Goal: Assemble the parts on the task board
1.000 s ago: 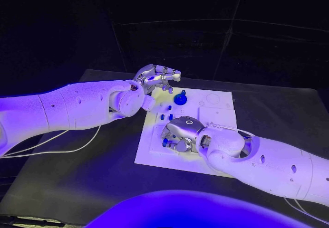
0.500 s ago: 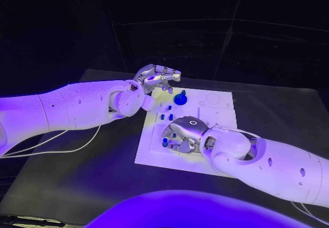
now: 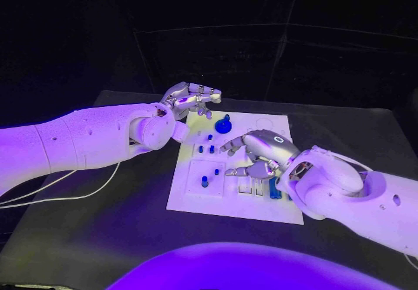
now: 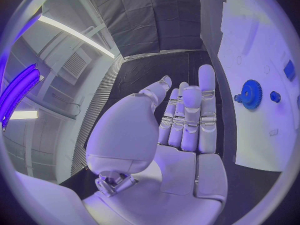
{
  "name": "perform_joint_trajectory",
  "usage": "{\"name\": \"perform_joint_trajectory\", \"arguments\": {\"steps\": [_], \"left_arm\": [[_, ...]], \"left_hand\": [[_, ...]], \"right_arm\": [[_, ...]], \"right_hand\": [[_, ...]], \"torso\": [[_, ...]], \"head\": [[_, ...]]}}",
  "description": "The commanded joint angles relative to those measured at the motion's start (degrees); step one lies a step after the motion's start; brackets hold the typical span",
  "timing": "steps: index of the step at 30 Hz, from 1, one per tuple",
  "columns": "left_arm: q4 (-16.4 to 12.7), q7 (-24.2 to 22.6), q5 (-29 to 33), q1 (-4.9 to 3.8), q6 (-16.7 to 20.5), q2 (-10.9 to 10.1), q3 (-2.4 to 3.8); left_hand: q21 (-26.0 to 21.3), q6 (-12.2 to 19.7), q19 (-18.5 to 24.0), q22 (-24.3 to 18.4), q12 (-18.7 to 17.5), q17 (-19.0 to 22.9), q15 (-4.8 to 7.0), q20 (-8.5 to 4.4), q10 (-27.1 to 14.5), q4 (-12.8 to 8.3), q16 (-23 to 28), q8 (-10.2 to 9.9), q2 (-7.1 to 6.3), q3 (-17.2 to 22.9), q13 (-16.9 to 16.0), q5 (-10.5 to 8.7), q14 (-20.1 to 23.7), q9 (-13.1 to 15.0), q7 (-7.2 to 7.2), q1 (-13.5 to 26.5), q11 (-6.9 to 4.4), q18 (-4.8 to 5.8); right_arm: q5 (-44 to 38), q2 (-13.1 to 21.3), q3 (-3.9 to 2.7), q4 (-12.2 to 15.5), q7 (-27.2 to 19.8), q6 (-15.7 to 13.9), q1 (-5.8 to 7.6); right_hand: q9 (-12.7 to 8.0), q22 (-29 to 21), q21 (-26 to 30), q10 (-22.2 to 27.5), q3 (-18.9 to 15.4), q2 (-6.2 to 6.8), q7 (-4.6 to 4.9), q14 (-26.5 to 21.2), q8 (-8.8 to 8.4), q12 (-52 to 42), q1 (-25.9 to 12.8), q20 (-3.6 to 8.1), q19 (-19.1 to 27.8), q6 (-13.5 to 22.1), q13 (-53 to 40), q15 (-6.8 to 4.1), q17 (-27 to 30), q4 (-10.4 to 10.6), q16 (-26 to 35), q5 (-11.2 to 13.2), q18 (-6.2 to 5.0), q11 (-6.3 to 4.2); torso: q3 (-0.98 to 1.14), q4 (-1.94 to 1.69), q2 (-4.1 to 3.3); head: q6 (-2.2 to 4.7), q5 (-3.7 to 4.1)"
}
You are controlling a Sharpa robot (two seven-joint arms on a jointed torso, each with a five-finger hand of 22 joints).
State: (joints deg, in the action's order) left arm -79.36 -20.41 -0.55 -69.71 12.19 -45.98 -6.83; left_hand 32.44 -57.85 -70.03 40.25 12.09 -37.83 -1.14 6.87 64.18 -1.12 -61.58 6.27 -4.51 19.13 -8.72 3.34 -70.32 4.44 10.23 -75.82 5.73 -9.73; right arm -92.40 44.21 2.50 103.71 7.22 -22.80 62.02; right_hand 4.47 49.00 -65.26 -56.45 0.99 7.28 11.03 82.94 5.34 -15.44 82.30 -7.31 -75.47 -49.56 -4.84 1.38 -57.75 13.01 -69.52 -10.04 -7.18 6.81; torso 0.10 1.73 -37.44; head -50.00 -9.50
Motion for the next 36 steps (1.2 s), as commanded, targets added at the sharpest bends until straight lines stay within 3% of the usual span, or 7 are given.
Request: {"name": "perform_joint_trajectory", "arguments": {"steps": [1, 6, 10, 14, 21, 27, 36], "left_arm": [[-0.3, -0.3, 0.2, -0.09, -0.6, -0.2, 0.04], [-0.6, -0.3, 0.2, -0.09, -0.5, -0.5, 0.04], [-0.8, -0.3, 0.2, -0.09, -0.6, -0.5, 0.04], [-1.0, -0.4, 0.2, -0.08, -0.6, -0.6, 0.03], [-1.3, -0.4, 0.2, -0.08, -0.6, -1.0, 0.03], [-1.3, -0.4, 0.2, -0.08, -0.6, -1.1, 0.03], [-1.3, -0.4, 0.2, -0.08, -0.6, -1.2, 0.02]], "left_hand": [[-0.1, 0.5, 0.4, -0.1, 0.4, 0.1, -0.03, -0.02, -0.4, 0.0, 0.2, 0.3, 0.32, -0.3, -0.1, -0.08, 0.2, -0.1, -0.02, -0.2, 0.19, -0.72], [-0.1, 0.5, 0.4, -0.1, 0.4, 0.1, -0.03, -0.02, -0.4, 0.0, 0.2, 0.3, 0.32, -0.3, -0.1, -0.08, 0.2, -0.1, -0.02, -0.2, 0.19, -0.72], [-0.1, 0.5, 0.4, -0.1, 0.4, 0.1, -0.03, -0.02, -0.4, 0.0, 0.2, 0.3, 0.32, -0.3, -0.1, -0.08, 0.2, -0.1, -0.02, -0.2, 0.19, -0.72], [-0.1, 0.5, 0.4, -0.1, 0.4, 0.1, -0.03, -0.02, -0.4, 0.0, 0.2, 0.3, 0.32, -0.3, -0.1, -0.08, 0.2, -0.1, -0.02, -0.2, 0.19, -0.72], [-0.1, 0.5, 0.4, -0.1, 0.4, 0.1, -0.03, -0.02, -0.4, 0.0, 0.2, 0.3, 0.32, -0.3, -0.1, -0.08, 0.2, -0.1, -0.02, -0.2, 0.19, -0.72], [-0.1, 0.5, 0.4, -0.1, 0.4, 0.1, -0.03, -0.02, -0.4, 0.0, 0.2, 0.3, 0.32, -0.3, -0.1, -0.08, 0.2, -0.1, -0.02, -0.2, 0.19, -0.72], [-0.1, 0.5, 0.4, -0.1, 0.4, 0.1, -0.03, -0.02, -0.4, 0.0, 0.2, 0.3, 0.32, -0.3, -0.1, -0.08, 0.2, -0.1, -0.02, -0.2, 0.19, -0.72]], "right_arm": [[13.9, 3.4, -0.42, 1.2, -0.3, -4.3, 1.10], [19.6, 8.7, -0.75, 1.6, 5.2, -0.2, 1.93], [21.1, 10.8, -0.67, 1.7, 9.2, 3.3, 2.08], [17.9, 12.2, -0.35, 2.5, 13.1, 4.4, 1.35], [10.8, 13.9, 0.00, 4.0, 21.3, 6.0, 0.03], [8.4, 14.3, 0.24, 4.6, 26.4, 8.1, -1.01], [7.1, 13.7, 0.34, 4.8, 28.2, 9.9, -1.91]], "right_hand": [[0.5, 4.4, -3.0, -6.0, -0.1, -1.76, -0.78, 1.5, 1.74, -3.6, -0.3, 0.51, -2.3, -3.5, -1.3, -0.72, -2.7, 0.8, -2.0, -1.1, 0.46, -1.12], [0.5, 10.8, -7.5, -14.7, -2.6, -2.22, -2.59, 3.0, 2.56, -10.3, -3.5, 2.32, -5.2, -3.9, -5.6, -2.57, -7.3, 3.1, -5.4, -4.3, 1.58, -3.37], [1.0, 14.4, -9.9, -17.7, -4.9, -3.82, -4.01, 3.5, 5.08, -18.1, -5.8, 3.60, -6.5, -5.5, -12.4, -3.82, -9.0, 3.3, -6.9, -4.0, 2.21, -4.75], [1.6, 16.9, -11.5, -18.2, -7.8, -5.15, -4.47, 3.9, 7.95, -34.8, -7.4, 4.03, -7.2, -5.9, -32.6, -4.26, -11.5, 3.5, -8.9, -4.2, 2.71, -5.47], [3.2, 20.3, -13.6, -20.1, -12.2, -6.33, -5.18, 4.4, 12.41, -49.7, -11.1, 4.42, -8.0, -5.7, -52.2, -4.57, -15.7, 3.6, -11.7, -4.1, 3.21, -5.77], [4.2, 20.5, -13.8, -20.6, -13.9, -6.40, -5.47, 4.4, 14.45, -52.4, -13.5, 4.54, -8.0, -5.3, -56.5, -4.70, -16.4, 3.7, -12.2, -4.7, 3.23, -5.91], [5.1, 20.7, -13.9, -20.8, -14.6, -6.28, -5.65, 4.4, 15.83, -53.3, -15.0, 4.61, -7.9, -5.1, -58.2, -4.79, -16.6, 3.8, -12.4, -4.8, 3.25, -6.04]], "torso": [[-0.04, -0.02, -0.02], [-0.20, 0.31, 0.04], [-0.16, 0.81, 0.10], [-0.14, 0.98, 0.20], [-0.30, 0.78, 0.17], [-0.19, 0.81, 0.13], [-0.18, 0.89, 0.08]], "head": [[0.51, 1.90], [1.14, 3.61], [1.45, 4.27], [1.52, 5.18], [1.56, 6.31], [1.42, 6.35], [1.27, 6.37]]}}
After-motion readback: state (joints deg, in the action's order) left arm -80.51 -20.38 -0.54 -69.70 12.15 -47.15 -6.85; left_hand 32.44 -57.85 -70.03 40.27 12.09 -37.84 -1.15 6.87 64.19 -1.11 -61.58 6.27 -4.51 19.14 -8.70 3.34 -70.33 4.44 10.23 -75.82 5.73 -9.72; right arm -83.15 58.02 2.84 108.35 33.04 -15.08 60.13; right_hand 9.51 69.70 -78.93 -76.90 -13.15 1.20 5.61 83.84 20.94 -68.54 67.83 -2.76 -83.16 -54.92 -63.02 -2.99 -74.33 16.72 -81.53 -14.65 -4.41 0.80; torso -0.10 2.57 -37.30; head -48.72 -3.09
